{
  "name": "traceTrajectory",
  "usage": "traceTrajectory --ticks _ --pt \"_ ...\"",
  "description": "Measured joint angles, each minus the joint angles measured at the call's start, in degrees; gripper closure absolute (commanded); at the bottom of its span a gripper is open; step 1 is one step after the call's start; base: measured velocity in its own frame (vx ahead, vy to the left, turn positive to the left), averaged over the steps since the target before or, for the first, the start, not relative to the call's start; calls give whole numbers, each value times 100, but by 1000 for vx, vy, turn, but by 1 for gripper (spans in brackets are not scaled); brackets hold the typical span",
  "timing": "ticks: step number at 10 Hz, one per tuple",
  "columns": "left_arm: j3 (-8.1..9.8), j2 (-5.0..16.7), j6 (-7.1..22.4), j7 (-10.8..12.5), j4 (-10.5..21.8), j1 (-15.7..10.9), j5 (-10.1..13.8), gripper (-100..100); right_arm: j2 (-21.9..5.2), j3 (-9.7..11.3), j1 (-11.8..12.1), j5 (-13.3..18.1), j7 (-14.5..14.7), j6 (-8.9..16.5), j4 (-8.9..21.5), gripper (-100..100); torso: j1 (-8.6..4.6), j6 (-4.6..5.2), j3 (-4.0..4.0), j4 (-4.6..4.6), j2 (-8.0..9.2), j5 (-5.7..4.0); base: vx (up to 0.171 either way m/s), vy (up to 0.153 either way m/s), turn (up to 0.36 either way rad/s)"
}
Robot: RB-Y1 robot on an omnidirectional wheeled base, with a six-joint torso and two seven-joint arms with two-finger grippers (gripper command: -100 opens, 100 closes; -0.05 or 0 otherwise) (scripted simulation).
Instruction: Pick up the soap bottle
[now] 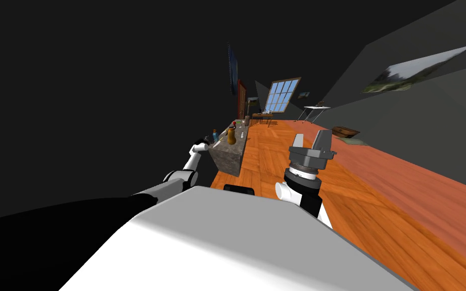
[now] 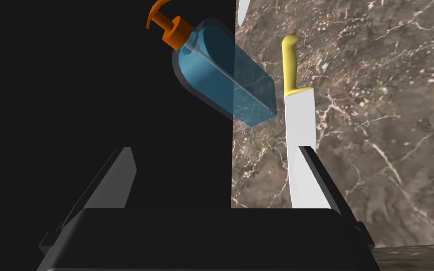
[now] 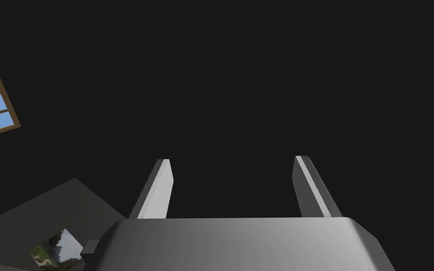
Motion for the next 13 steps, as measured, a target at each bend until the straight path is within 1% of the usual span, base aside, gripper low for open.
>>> traceTrajectory --ticks 5,7,9,10,11,13 --pt "26 197 797 489 717 -656 246 -100 0 0 0 0 0 0 0 0 7 -1 -3 -1 -7 1 31 -11 48" --pt "18 260 1069 653 1081 -932 338 -100 0 0 0 0 0 0 0 0 4 -1 -5 -2 -10 1 41 -11 45" --pt "16 326 1362 821 1380 -1166 421 -100 0 0 0 0 0 0 0 0 8 -1 -6 -2 -11 2 45 -4 41" --pt "19 360 1504 886 1467 -1232 460 -100 0 0 0 0 0 0 0 0 9 0 -5 -3 -8 2 53 -4 45" --pt "14 398 1663 975 1628 -1375 509 -100 0 0 0 0 0 0 0 0 8 0 -7 -2 -12 2 47 -5 21" --pt "5 457 1912 1118 1914 -1582 584 -100 0 0 0 0 0 0 0 0 9 -1 -8 -3 -13 2 70 0 42"
